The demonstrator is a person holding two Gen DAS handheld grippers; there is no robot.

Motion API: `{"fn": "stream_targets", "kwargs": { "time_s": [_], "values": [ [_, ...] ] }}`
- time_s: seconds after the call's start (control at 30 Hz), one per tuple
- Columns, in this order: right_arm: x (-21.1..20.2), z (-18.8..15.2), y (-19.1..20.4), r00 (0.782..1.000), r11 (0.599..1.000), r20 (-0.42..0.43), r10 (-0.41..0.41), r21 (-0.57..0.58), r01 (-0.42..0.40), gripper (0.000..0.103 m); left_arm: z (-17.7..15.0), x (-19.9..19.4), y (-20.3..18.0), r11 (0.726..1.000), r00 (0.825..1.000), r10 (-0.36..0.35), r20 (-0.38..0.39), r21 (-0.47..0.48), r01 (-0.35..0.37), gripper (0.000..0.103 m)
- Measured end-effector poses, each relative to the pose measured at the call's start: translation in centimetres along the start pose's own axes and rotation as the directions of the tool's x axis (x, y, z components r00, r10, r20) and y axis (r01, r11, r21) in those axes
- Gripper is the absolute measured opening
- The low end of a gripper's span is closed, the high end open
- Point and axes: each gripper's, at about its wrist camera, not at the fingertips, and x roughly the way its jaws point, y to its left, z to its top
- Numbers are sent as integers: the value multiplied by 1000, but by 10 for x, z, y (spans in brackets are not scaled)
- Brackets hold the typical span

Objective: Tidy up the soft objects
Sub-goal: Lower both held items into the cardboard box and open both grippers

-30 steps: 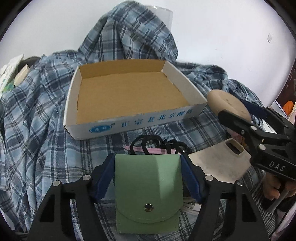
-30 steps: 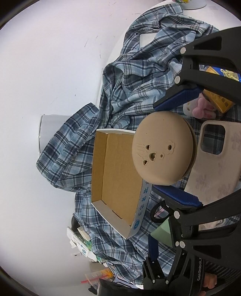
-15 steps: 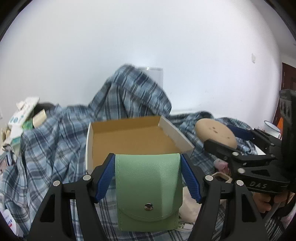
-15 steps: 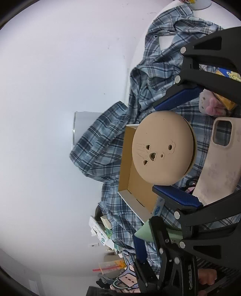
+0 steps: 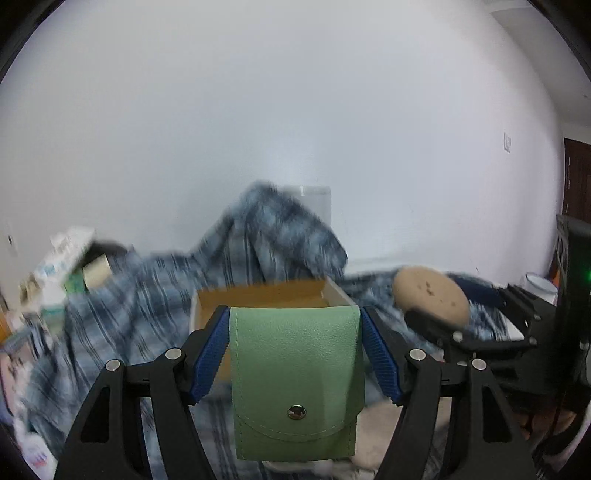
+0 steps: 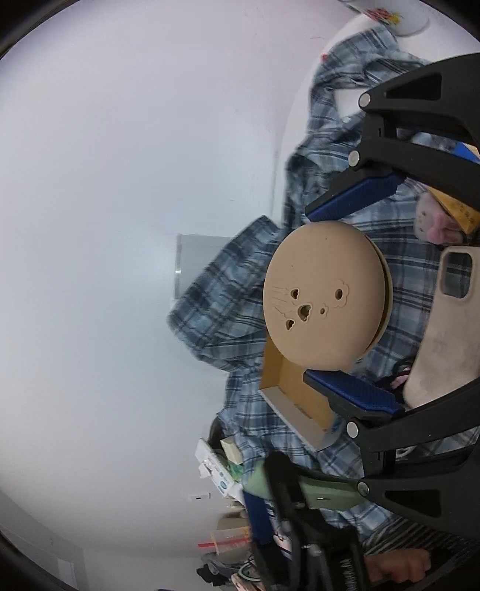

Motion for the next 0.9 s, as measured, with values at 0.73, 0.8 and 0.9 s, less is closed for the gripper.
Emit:
{"fn": "stream_targets", "kwargs": {
  "time_s": [0.73, 0.8, 0.9],
  "values": [
    [86, 52, -25, 994, 990, 37, -106, 101, 102, 79, 39, 124, 61, 995, 994, 64, -89, -73, -71, 72],
    [96, 42, -23, 996, 992, 1, -91, 88, 91, 79, 27, 137, 64, 995, 988, 66, -139, -71, -76, 72],
    [105, 28, -18, 997, 995, -42, -66, 77, 70, 79, 11, 152, 71, 993, 975, 57, -216, -86, -77, 72]
  ]
}}
